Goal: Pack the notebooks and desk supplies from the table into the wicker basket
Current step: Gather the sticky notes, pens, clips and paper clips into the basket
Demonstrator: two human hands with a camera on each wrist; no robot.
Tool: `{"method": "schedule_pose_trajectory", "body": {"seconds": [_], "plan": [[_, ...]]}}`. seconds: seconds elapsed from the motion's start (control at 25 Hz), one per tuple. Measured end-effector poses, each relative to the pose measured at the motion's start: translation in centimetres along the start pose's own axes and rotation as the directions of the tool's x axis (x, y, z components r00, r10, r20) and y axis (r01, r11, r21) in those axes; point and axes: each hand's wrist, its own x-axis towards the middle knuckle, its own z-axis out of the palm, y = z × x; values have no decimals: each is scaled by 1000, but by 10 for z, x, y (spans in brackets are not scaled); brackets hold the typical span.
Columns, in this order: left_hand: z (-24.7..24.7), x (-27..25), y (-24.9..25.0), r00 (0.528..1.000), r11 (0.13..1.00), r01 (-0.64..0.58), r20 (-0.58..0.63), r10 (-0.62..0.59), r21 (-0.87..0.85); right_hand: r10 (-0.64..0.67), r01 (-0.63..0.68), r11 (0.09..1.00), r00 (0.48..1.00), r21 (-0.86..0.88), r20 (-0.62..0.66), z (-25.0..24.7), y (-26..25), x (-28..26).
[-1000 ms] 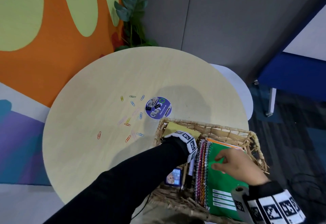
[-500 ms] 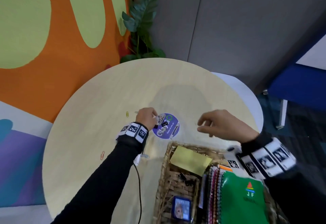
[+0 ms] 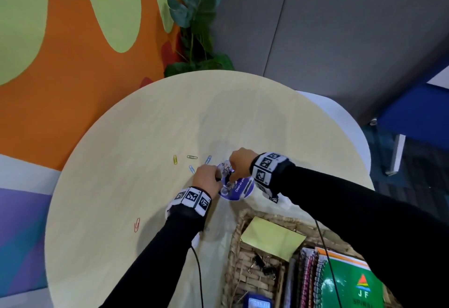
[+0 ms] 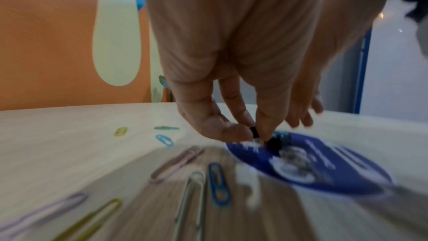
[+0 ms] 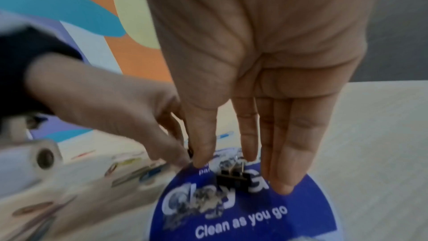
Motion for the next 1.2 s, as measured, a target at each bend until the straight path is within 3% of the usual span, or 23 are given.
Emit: {"method": "schedule_pose_trajectory", "body": {"seconds": [0.2, 0.36, 0.48, 0.64, 0.76, 0.88, 1.08, 1.2], "plan": [[-18, -38, -9, 984, 945, 60, -140, -110, -321, 32, -32, 998, 999, 56, 0, 7, -6, 21], [-19, -79, -17, 979, 917, 55, -159, -127, -394, 34, -34, 999, 999, 21, 3, 0, -6, 12], [-13, -106, -15, 985, 896, 40, -136, -111, -442, 0, 3, 999, 997, 38, -82, -24, -3, -24], [-16, -136, 2, 987, 853, -61, -158, -25, -519, -56, 105, 985, 944, 135, -324, -21, 4, -120], [-23, -158, 18, 980, 852, -165, -179, 86, -497, -47, 84, 977, 981, 195, -190, 34, 2, -190], [-29, -179, 28, 974, 853, -215, -164, 154, -476, 26, -26, 997, 1000, 74, 0, 93, -13, -201], [-33, -212, 35, 951, 893, -307, -83, 297, -330, 111, -111, 994, 994, 5, 7, 128, -28, -179], [-25, -217, 42, 937, 931, -322, 85, 339, -170, 168, -168, 986, 985, -1, 46, 127, -29, -179]]}}
